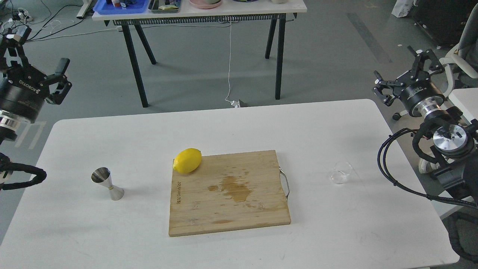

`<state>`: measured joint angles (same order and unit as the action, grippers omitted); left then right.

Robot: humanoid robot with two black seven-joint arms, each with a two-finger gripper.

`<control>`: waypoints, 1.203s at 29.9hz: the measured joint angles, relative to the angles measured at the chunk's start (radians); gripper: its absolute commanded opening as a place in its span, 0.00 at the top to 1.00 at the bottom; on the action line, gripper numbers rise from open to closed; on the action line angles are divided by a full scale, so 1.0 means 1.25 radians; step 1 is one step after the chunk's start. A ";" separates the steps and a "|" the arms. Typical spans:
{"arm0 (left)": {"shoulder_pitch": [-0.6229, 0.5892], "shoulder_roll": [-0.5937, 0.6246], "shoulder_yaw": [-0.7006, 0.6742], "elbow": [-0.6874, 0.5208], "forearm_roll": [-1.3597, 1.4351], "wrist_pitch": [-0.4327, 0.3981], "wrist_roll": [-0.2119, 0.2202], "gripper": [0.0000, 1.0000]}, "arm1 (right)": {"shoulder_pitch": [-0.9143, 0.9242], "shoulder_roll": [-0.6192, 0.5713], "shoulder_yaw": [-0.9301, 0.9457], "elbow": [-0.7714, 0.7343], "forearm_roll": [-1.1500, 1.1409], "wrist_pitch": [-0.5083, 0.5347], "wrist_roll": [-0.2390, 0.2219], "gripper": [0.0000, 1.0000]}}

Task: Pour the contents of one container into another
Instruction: 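Lower the left gripper toward the metal jigger on the table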

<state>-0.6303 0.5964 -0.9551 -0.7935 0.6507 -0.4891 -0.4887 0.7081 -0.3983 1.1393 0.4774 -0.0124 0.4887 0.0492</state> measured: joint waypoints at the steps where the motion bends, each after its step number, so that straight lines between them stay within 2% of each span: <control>1: 0.000 0.010 0.000 -0.018 0.068 0.000 0.000 0.01 | -0.005 -0.001 0.001 0.003 0.000 0.000 0.000 0.02; 4: 0.002 0.040 0.001 -0.085 0.208 0.009 0.000 0.01 | -0.016 -0.004 0.003 0.010 0.000 0.000 0.000 0.02; 6: 0.010 0.050 0.005 -0.132 0.279 0.068 0.000 0.01 | -0.020 -0.004 0.003 0.012 0.000 0.000 0.000 0.02; 13: 0.069 0.077 0.011 -0.254 0.573 0.430 0.000 0.00 | -0.032 -0.004 0.009 0.024 0.000 0.000 0.002 0.02; 21: 0.184 0.104 0.001 -0.292 0.763 0.743 0.000 0.00 | -0.034 -0.011 0.016 0.026 0.000 0.000 0.004 0.02; 25: 0.268 0.123 0.000 -0.292 0.803 0.779 0.000 0.01 | -0.034 -0.012 0.017 0.026 0.000 0.000 0.004 0.02; 36: 0.452 0.134 -0.013 -0.279 0.966 0.782 0.000 0.01 | -0.034 -0.013 0.018 0.025 0.000 0.000 0.004 0.02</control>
<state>-0.0655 0.7636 -0.9716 -1.1421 1.8581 0.4889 -0.4888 0.6657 -0.4140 1.1614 0.5092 -0.0122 0.4887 0.0538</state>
